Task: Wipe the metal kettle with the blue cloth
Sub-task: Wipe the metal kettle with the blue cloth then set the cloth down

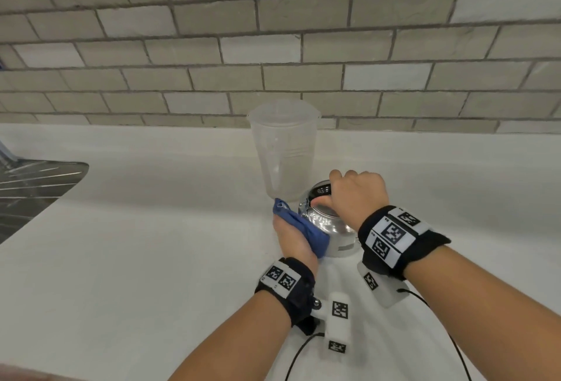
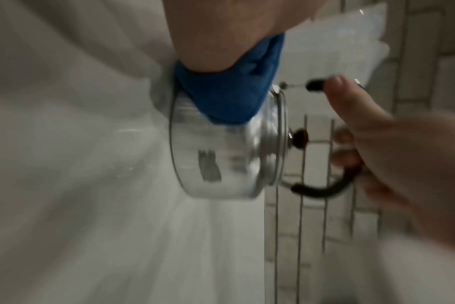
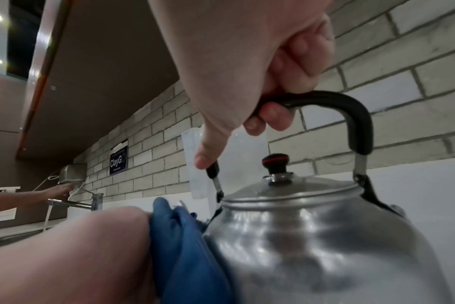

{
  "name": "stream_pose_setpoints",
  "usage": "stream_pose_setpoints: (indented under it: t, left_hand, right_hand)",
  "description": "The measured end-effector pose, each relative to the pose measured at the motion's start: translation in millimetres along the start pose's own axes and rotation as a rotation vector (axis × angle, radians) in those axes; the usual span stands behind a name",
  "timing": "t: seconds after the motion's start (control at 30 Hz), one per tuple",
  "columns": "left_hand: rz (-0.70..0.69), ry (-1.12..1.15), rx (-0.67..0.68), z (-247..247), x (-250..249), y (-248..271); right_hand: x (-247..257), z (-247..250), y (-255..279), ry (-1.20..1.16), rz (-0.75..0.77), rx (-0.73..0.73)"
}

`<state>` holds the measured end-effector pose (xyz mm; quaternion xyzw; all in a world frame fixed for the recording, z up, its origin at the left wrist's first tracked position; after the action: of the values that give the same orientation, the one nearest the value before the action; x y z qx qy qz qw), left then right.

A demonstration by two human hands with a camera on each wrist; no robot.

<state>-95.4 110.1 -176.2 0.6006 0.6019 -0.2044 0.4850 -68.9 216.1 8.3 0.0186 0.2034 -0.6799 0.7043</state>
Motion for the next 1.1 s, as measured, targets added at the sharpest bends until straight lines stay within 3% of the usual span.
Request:
stream_pose_setpoints:
  t: [0.03,0.1,0.23,0.3,0.4,0.5,0.6,0.8,0.97,1.1]
  left_hand:
    - [-0.001,0.045,0.005,-5,0,5]
    - [-0.122,-0.084,-0.021,-17,-9,20]
    - [-0.149,-0.235,0.024,-40,9,52]
    - [-0.266,-0.519,0.101,-50,0,67]
    - [-0.338,-0.769,0.086,-48,-13,55]
    - [-0.291,-0.703,0.105,-43,-27,34]
    - [-0.381,-0.688,0.166,-49,-36,20]
    - [-0.447,-0.687,0.122,-55,-39,30]
    - [-0.564,-0.779,0.182,-67,-35,44]
    - [-0.518,-0.747,0.246,-55,-36,50]
  right_hand:
    - [0,0,-2,0.013,0.012,0.015]
    - [0,0,-5,0.034,0.04,0.039]
    - [0,-1,-9,0.055,0.079,0.062]
    - [-1,-2,-10,0.06,0.111,0.088]
    - [-5,0,-11,0.024,0.18,0.111]
    - [-9,3,-7,-0.032,0.249,0.06]
    - [-7,4,-2,-0.062,0.265,-0.003]
    - [0,4,-6,-0.112,0.131,0.038]
    - [-5,7,-14,-0.191,0.023,0.108]
    - [-18,10,-19,-0.252,-0.041,0.154]
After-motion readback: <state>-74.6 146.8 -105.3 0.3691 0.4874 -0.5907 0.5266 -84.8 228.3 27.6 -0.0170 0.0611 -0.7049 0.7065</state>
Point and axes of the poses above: each hand's wrist, its own y-axis away from the middle knuckle, its own z-axis out of the back of the hand, x = y × z, the point moved 8 cm from there along -y, towards the middle knuckle, and after that the axes turned 2 degrees about x, right-handed, at the moved point
